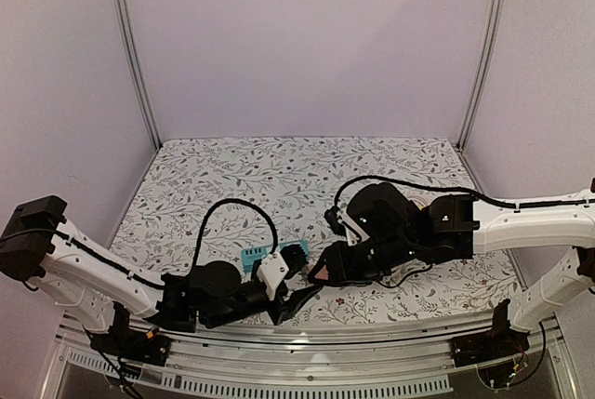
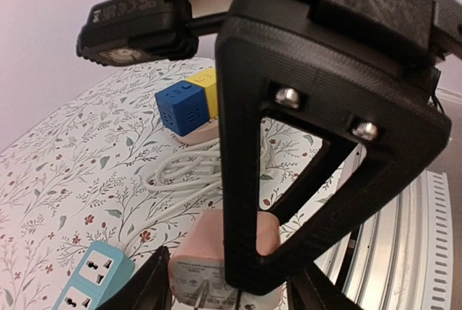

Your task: Insert the plug

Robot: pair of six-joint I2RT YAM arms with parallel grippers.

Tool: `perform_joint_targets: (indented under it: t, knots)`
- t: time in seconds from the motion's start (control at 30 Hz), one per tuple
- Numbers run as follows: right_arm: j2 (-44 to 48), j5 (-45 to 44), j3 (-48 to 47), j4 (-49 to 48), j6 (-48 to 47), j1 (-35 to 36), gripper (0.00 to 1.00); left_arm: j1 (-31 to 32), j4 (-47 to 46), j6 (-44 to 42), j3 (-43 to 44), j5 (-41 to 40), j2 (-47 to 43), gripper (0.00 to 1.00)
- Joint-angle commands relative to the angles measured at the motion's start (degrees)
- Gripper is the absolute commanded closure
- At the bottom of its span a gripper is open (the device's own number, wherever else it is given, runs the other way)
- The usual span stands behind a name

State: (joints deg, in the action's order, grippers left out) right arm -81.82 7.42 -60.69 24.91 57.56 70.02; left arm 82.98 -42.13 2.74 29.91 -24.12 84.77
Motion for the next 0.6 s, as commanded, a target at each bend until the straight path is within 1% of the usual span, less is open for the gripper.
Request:
perform_joint_targets:
  t: [0.0, 0.33, 0.4, 0.47, 0.5, 0.57]
  knots:
    - [-1.9, -0.5, -2.3, 1.9, -1.0, 0.4, 0.77, 0.9, 0.4, -1.0, 0.9, -0.9, 0.2, 0.48]
    - [-3.8, -0.9, -4.1, 2.8, -2.3, 0.9, 0.78, 0.9, 2.0, -1.1, 1.8, 0.3, 0.9, 0.62]
    - [-3.7, -1.1, -3.9, 2.8, -2.4, 0.9, 0.78, 0.9, 1.9, -1.1, 1.9, 0.5, 0.9, 0.69]
    - [-3.7, -1.0, -3.8, 2.5, -2.6, 0.9, 0.76, 0.9, 1.8, -1.0, 1.9, 0.8, 1.0, 0.79]
    - [-3.6, -0.5, -3.8, 2.1, -2.8, 0.8, 0.74, 0.9, 1.9, -0.9, 2.0, 1.0, 1.0, 0.86]
    - [-3.1, 0.6, -3.5, 0.8, -4.0, 0.9, 0.66, 0.9, 2.2, -0.9, 2.1, 1.1, 1.1, 0.98]
